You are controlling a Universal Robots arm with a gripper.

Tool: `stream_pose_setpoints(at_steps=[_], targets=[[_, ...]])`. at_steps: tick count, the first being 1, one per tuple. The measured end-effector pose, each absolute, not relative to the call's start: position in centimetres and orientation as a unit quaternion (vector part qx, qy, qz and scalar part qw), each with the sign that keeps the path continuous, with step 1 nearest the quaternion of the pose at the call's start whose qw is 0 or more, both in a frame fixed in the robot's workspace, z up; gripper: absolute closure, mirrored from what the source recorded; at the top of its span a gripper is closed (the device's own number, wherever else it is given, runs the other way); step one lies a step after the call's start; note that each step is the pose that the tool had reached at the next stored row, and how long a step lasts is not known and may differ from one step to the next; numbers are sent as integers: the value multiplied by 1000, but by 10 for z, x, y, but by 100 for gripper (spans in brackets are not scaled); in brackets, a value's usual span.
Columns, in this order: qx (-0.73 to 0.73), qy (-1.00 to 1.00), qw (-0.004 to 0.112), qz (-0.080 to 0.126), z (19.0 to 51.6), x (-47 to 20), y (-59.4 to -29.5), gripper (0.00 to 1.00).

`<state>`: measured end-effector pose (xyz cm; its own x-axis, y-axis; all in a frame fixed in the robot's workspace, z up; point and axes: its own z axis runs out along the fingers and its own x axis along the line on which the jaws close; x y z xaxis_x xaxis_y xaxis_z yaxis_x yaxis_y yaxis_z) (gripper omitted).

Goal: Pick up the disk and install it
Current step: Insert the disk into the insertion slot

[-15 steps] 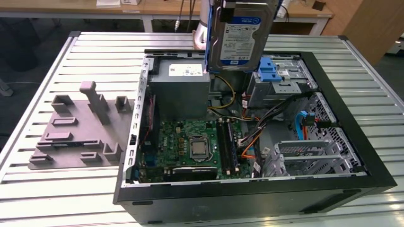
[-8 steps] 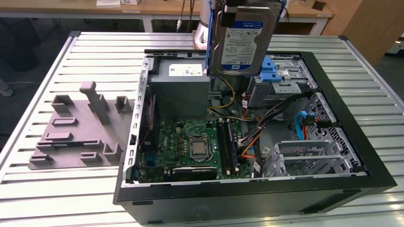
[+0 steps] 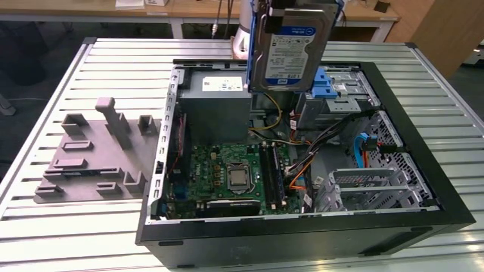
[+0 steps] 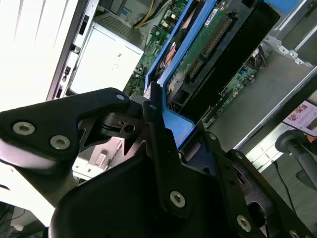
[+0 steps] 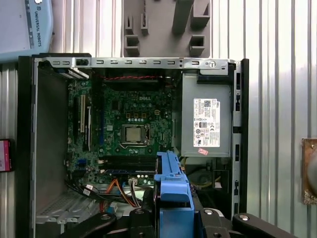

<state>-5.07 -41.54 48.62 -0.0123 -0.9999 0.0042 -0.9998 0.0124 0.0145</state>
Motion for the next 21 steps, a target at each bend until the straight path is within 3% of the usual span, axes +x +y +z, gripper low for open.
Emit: stream_pose_setpoints(at_steps=[21], targets=[[703,-711,7,-4,486,-51,-440,64]])
